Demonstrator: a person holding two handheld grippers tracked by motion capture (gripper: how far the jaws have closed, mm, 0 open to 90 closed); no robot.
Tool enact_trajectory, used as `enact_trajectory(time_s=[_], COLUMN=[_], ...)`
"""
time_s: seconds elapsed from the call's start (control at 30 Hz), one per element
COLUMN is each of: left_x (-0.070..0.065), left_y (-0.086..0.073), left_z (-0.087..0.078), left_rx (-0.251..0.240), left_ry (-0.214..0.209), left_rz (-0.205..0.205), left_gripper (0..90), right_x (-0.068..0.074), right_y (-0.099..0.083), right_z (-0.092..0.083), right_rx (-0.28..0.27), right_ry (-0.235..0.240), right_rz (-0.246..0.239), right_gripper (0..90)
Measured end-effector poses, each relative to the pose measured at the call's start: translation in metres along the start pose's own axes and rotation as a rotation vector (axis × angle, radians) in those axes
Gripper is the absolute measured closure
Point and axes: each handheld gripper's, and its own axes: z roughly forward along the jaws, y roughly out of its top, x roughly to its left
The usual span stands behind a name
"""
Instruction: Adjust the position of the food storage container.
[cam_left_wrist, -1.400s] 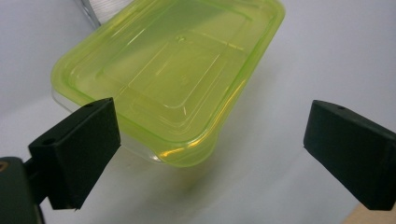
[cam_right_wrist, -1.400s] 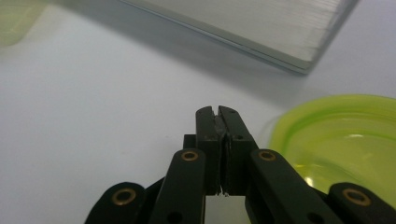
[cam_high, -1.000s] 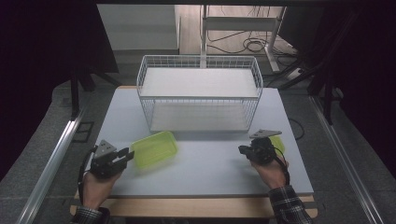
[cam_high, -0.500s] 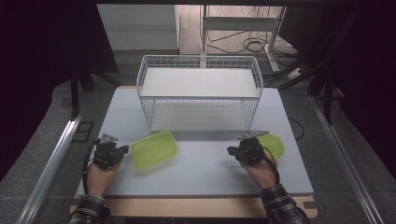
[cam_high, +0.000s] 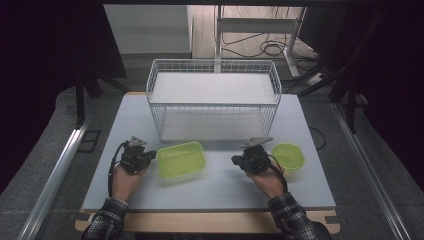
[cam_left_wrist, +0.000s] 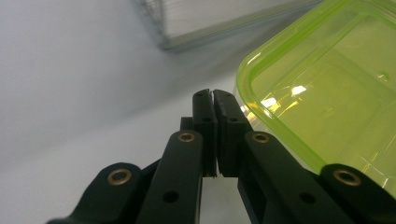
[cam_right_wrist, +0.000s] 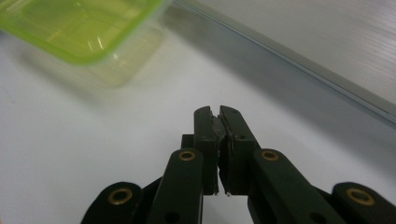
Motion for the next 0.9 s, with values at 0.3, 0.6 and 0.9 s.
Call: enact_trajectory(time_s=[0.3, 0.6, 0.9], left_x=[-0.028, -0.044, -0.061], left_y=[0.007, 0.010, 0.006], left_z=[0.013, 0.022, 0.015], left_rx=[0.011, 0.014, 0.032], left_ry=[-0.072, -0.125, -0.153], left_rz=[0.057, 0.082, 0.114], left_gripper=[87.0, 87.5, 87.4], right_x=[0.008, 0.010, 0.019], right_y=[-0.002, -0.006, -0.015], right_z=[0.011, 0.011, 0.004], right_rx=[0.027, 0.045, 0.078], right_ry=[0.001, 0.001, 0.017], right_rz=[-0.002, 0.001, 0.003], right_gripper=[84.7, 84.6, 84.2])
